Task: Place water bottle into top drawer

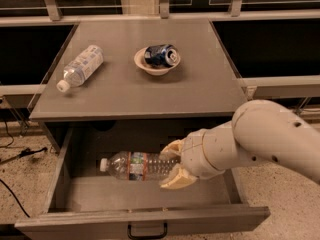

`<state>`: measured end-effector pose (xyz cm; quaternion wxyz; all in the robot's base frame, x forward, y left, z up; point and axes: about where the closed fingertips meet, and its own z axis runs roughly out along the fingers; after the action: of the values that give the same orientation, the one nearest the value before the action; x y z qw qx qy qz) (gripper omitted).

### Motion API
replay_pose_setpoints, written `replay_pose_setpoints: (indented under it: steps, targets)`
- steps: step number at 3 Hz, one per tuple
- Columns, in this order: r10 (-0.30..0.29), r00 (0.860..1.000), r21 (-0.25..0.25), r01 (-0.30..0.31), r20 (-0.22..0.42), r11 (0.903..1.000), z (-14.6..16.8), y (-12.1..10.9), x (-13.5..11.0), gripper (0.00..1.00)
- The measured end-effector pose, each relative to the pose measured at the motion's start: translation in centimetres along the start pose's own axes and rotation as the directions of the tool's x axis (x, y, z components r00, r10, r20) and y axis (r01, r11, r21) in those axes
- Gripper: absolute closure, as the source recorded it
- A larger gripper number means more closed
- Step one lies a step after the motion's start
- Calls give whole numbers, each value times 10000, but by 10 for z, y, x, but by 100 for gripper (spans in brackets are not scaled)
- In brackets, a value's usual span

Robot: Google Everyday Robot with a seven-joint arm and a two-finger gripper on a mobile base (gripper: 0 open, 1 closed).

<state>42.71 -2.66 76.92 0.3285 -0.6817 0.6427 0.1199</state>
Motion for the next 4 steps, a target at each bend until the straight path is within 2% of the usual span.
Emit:
replay_pose_setpoints:
  steps: [1,2,3,4]
  targets:
    - [-148,9999,-148,148,-24,9998,49,-6,22,100]
    - [-172,9998,-143,171,-24,9998,49,-5,22,100]
    - [-544,9985,102,545,-88,9985,61,1,33,100]
    - [-646,9979,213,647,-28,9977,80,4,50,100]
